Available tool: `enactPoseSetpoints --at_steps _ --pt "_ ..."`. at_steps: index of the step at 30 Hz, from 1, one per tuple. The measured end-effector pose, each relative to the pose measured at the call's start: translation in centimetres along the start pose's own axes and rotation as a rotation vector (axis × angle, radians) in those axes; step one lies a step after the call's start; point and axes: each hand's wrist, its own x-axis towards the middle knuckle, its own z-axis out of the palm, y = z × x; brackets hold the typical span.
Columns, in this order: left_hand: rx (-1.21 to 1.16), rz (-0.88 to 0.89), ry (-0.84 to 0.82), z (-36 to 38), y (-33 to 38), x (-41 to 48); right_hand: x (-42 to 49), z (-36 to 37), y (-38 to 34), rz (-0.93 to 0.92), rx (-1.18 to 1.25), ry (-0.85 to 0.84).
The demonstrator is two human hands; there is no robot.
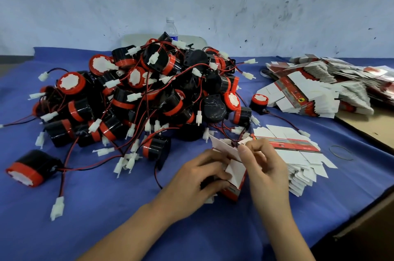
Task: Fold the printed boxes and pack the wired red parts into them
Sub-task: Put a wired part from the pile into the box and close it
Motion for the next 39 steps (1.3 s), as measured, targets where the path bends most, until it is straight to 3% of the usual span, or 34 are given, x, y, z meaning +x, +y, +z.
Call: enactPoseSetpoints --at_steps 4,7,12,14,20,26,33,39 --pt "0.033 0.037 0.019 0.0 0.2 0.2 -0.1 -0.3 0.0 -0.004 -0.148 -0.099" --pt "0.063 0.036 0.054 0.4 0.2 0.0 -0.2 -0.4 0.2 -0.086 -0.306 -0.057" --pt "0.068 -0.145 0.336 0.6 0.4 -0.1 -0.7 -0.3 0.7 -0.101 -0.38 -0.049" --pt "0.049 -0.193 0.376 0.3 0.4 -0.1 -1.4 0.0 1.1 -0.164 -0.457 -0.028" --pt "-0.178 -0.248 0.382 -0.3 0.3 0.0 -2.0 0.0 1.9 -0.246 -0.488 -0.028" --pt "-0.106 -0.246 0.324 -0.8 -0.3 0.0 -1.8 -0.2 1.8 -0.251 -0.461 -0.106" --pt "-0.209 -0.275 0.256 -1.5 -1.0 -0.2 -1.8 -2.3 2.0 -0.102 -0.309 -0.365" --pt "-0.215 -0.281 0.224 -1.5 -1.3 0.0 -1.6 -3.1 2.0 -0.076 -0.224 -0.462"
